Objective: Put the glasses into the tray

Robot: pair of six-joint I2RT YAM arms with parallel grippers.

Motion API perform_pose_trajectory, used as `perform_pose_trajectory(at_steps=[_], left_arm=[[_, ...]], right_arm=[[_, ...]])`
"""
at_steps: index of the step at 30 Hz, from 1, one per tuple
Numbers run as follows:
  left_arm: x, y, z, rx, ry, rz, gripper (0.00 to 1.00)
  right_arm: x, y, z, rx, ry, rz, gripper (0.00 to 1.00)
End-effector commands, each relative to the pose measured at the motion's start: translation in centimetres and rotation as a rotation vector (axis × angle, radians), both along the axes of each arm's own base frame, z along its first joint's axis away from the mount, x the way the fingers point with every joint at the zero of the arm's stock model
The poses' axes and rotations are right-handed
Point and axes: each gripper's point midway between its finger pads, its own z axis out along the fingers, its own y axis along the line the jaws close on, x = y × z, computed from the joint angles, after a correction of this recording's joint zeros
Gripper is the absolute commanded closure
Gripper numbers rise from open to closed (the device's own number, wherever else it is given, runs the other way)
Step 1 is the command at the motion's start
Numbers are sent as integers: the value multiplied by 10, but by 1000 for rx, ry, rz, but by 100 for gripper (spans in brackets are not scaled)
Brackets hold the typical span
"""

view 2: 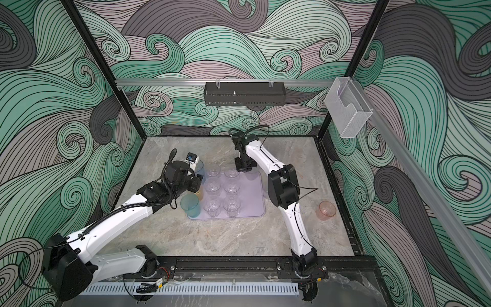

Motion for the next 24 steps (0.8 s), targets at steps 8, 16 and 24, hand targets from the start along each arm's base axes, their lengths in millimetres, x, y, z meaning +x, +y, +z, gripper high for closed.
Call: perform_pose_trajectory(at_steps=[8, 16, 24], left_arm=[[3, 3, -2, 0, 0, 16, 42], [3, 4, -3, 2, 3, 19, 42], [6, 9, 3, 3, -11, 59, 39]], right_arm=[[0, 2, 17, 23, -13, 16, 70], [-7, -5, 61, 49, -91, 7, 60], [-35, -29, 105, 54, -164, -13, 58]])
